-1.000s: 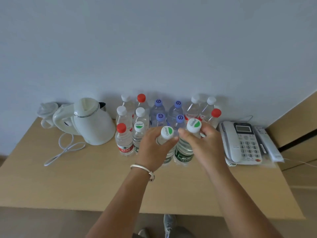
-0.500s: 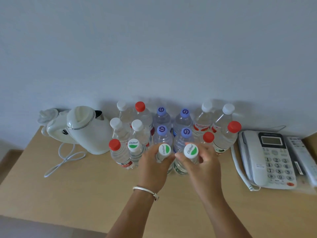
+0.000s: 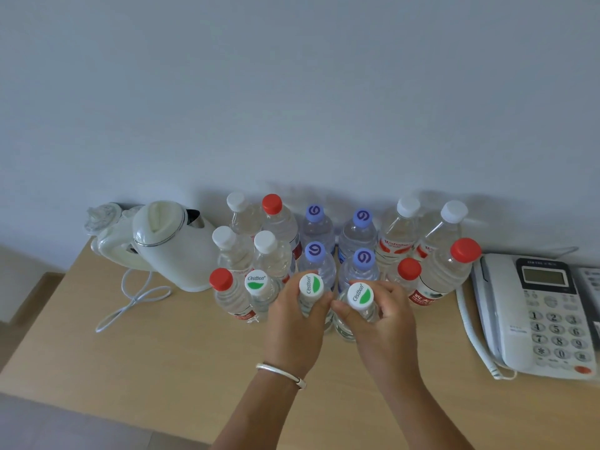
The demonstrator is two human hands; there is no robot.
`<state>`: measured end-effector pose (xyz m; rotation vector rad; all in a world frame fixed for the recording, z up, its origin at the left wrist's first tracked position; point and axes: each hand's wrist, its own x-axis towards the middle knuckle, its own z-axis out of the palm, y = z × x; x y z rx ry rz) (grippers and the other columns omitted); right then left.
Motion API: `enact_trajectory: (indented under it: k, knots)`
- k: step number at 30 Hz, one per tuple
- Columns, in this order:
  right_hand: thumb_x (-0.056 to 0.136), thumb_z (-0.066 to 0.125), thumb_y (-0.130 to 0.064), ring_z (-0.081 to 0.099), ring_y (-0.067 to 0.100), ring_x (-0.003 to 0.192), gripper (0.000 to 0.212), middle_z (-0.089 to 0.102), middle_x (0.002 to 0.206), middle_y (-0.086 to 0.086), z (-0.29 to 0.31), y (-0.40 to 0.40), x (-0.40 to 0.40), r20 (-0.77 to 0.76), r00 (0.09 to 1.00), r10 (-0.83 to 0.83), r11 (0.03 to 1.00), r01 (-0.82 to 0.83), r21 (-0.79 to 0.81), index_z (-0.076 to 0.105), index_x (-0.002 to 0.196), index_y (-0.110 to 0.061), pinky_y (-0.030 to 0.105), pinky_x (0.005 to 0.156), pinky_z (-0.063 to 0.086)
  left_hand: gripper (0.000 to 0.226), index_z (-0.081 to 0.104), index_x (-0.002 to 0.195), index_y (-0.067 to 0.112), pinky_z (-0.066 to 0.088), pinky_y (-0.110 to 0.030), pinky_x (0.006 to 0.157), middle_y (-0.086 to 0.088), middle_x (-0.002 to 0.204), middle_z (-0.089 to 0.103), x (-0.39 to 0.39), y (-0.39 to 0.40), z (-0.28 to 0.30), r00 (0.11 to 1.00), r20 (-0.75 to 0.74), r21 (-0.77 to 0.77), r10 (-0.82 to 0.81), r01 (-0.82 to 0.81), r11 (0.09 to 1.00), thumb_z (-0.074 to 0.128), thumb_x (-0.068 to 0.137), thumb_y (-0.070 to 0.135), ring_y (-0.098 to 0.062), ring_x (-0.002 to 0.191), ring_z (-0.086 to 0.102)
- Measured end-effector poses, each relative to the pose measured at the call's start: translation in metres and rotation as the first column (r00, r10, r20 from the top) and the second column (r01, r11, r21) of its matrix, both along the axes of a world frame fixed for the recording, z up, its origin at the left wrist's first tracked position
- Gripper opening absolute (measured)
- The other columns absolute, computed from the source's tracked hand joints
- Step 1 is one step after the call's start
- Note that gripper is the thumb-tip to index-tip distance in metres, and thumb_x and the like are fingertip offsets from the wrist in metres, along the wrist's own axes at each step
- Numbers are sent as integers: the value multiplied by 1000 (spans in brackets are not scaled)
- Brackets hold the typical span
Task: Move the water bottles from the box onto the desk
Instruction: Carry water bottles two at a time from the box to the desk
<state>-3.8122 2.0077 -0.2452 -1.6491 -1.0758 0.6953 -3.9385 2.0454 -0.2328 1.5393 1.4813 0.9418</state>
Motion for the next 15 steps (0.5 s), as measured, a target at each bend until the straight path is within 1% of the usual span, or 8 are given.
enact_trajectory:
  k: [2, 4, 6, 8, 11, 13, 15]
  knots:
    - [68, 88, -24, 51, -14, 95, 40, 53, 99, -10, 1, 0, 2, 28, 999, 24, 1000, -24, 4, 59, 85, -45, 0, 78, 35, 34, 56, 90, 41, 46, -10, 71, 16, 82, 66, 0, -3, 2, 1000, 9, 2, 8, -8, 1000, 74, 86, 11, 4, 81, 62]
    - [68, 89, -24, 51, -14, 94, 35, 53, 97, -8, -1, 1, 5, 53, 998, 42, 999, -42, -5, 61, 85, -37, 0, 77, 36, 33, 56, 88, 39, 44, -7, 69, 15, 82, 65, 1, -5, 6, 1000, 12, 0, -1, 1, 1000, 73, 86, 10, 7, 79, 60]
    - [67, 90, -27, 53, -10, 93, 33, 53, 96, -7, -3, 2, 7, 76, 996, 52, 999, -51, -17, 64, 89, -30, 2, 76, 37, 31, 56, 88, 36, 42, -6, 68, 14, 81, 65, 1, -7, 9, 1000, 15, -19, -13, 13, 1000, 72, 87, 10, 9, 78, 60]
    - [66, 90, -31, 56, -3, 90, 34, 54, 97, -5, -5, 0, 8, 87, 994, 67, 997, -65, -31, 66, 91, -27, 8, 76, 41, 26, 57, 89, 34, 42, -6, 68, 12, 83, 66, -1, -10, 13, 1000, 5, -25, -23, 23, 999, 72, 88, 12, 8, 79, 60]
    - [66, 88, -38, 58, 4, 88, 34, 56, 97, -3, -6, 0, 9, 87, 991, 101, 994, -98, -44, 64, 88, -31, 19, 72, 42, 23, 57, 93, 34, 45, -7, 70, 10, 90, 66, -4, -13, 16, 999, -2, -52, -35, 35, 998, 71, 89, 17, 2, 84, 62]
    - [66, 87, -40, 58, 4, 87, 34, 57, 97, -3, -2, -1, 10, 100, 988, 121, 992, -116, -54, 62, 88, -35, 18, 70, 41, 27, 55, 100, 38, 47, -9, 75, 11, 98, 66, -5, -16, 18, 999, -4, -68, -32, 31, 997, 70, 90, 18, 0, 91, 62]
    - [67, 85, -46, 57, 3, 88, 36, 57, 98, -4, 2, -1, 10, 115, 985, 128, 990, -120, -69, 64, 92, -32, 16, 69, 40, 36, 55, 115, 38, 48, -16, 89, 14, 111, 64, -8, -19, 18, 1000, -18, -41, -25, 24, 999, 71, 89, 20, -1, 105, 60]
